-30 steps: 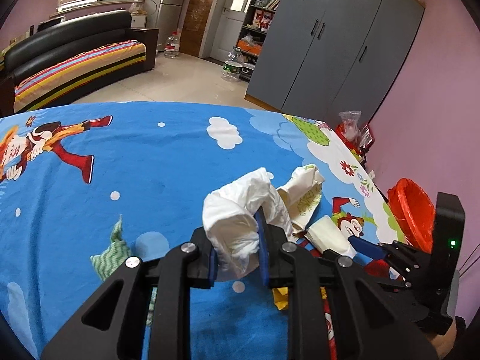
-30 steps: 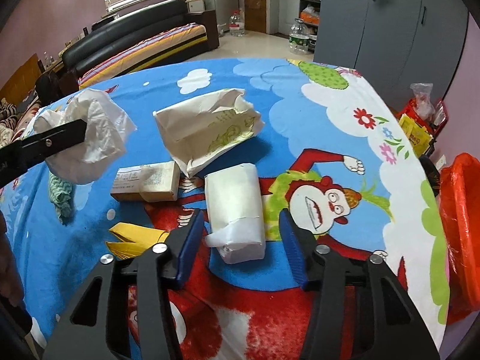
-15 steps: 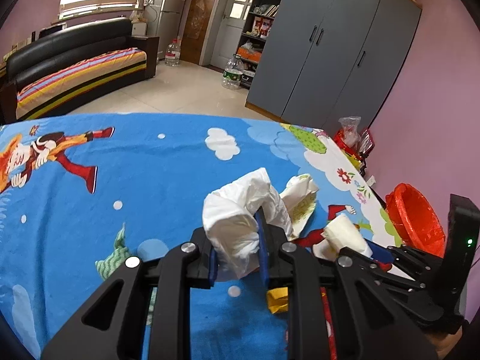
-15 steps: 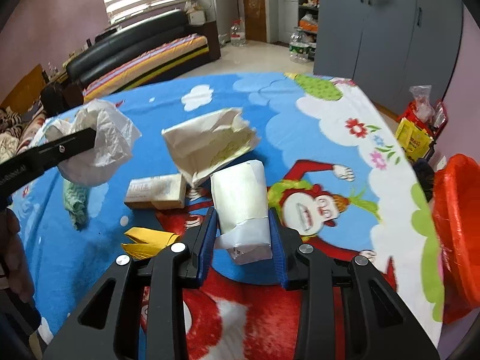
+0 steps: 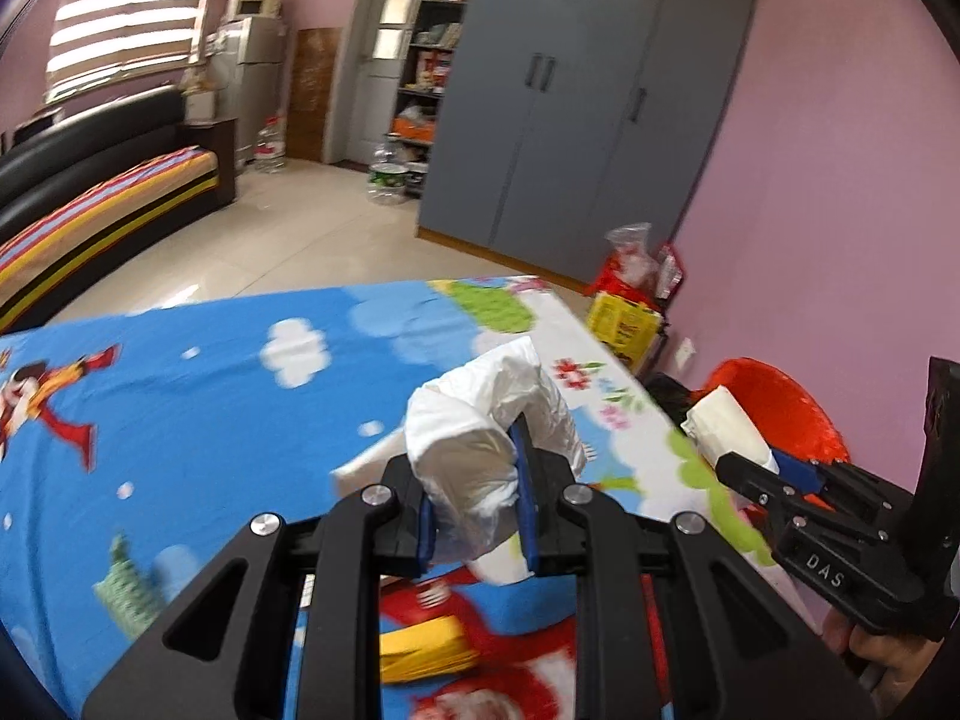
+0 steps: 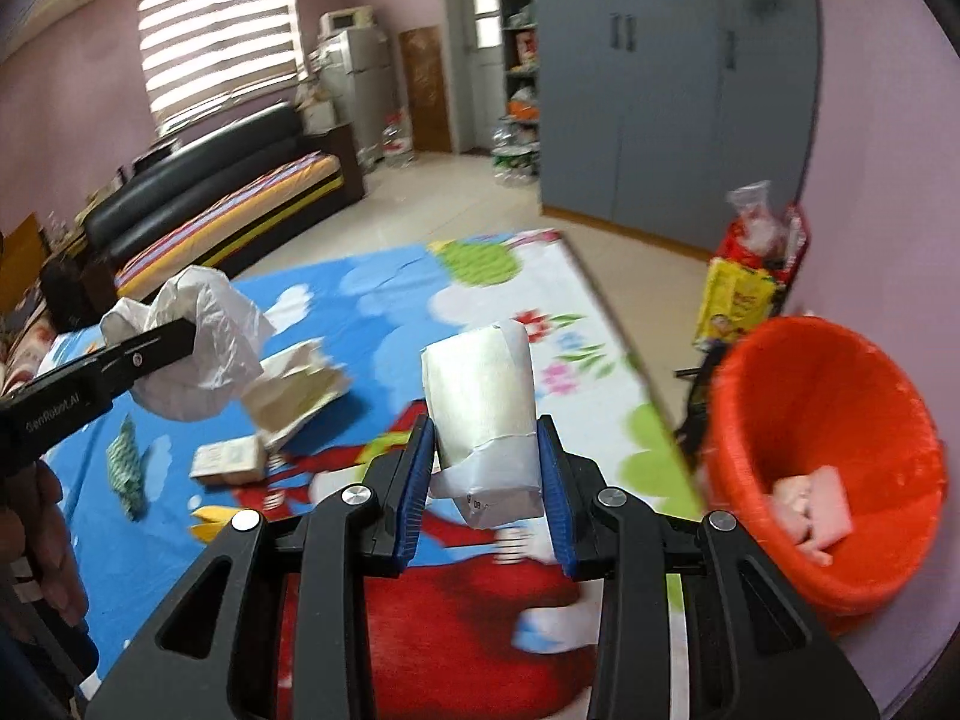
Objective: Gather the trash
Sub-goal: 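Carry the tissue and white roll over the bin and open both tools, then move both tools back over the remaining trash on the bed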
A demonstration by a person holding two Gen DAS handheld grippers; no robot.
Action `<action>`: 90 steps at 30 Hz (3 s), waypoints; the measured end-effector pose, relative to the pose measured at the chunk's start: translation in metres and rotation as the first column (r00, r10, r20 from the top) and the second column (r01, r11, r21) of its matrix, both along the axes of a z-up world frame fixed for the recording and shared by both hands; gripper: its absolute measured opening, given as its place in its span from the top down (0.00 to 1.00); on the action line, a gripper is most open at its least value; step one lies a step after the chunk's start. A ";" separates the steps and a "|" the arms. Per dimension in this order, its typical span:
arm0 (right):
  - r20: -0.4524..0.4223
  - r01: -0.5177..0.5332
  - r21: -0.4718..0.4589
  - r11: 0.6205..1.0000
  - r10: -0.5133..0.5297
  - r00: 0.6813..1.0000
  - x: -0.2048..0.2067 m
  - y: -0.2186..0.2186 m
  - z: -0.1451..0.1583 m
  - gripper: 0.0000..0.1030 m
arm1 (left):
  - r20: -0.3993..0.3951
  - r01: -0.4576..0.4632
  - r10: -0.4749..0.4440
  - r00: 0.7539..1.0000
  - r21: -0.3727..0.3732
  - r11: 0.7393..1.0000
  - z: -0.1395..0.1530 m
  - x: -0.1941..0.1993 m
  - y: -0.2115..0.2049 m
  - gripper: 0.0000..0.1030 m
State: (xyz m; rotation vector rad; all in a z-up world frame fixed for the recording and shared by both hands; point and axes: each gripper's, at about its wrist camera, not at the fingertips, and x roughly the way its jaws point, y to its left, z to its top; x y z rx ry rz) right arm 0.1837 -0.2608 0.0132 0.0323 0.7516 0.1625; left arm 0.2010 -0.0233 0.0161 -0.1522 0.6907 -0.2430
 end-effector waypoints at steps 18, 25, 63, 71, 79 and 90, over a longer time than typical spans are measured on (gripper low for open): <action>0.053 0.281 -0.018 0.960 -0.280 0.959 -0.001 -0.146 0.010 0.67 | 0.036 0.283 -0.282 0.959 -0.024 0.959 0.024 0.041 -0.163 0.80; 0.061 0.352 -0.033 0.935 -0.350 0.935 0.006 -0.185 0.009 0.67 | 0.039 0.359 -0.358 0.933 -0.033 0.933 0.030 0.054 -0.215 0.80; 0.073 0.360 0.028 0.933 -0.361 0.930 -0.011 -0.179 0.005 0.29 | 0.009 0.286 -0.286 0.958 -0.074 0.955 0.007 0.042 -0.181 0.53; 0.051 0.309 0.026 0.951 -0.310 0.949 -0.019 -0.151 0.001 0.29 | 0.019 0.221 -0.220 0.975 -0.038 0.975 0.000 0.018 -0.135 0.52; 0.045 0.245 0.030 0.969 -0.246 0.968 -0.020 -0.116 -0.001 0.29 | -0.011 0.122 -0.123 0.992 -0.031 0.992 -0.016 0.002 -0.077 0.52; 0.036 0.116 0.025 0.993 -0.117 0.992 -0.017 -0.048 -0.002 0.29 | -0.024 -0.048 0.048 0.999 -0.024 0.999 -0.027 -0.018 0.015 0.52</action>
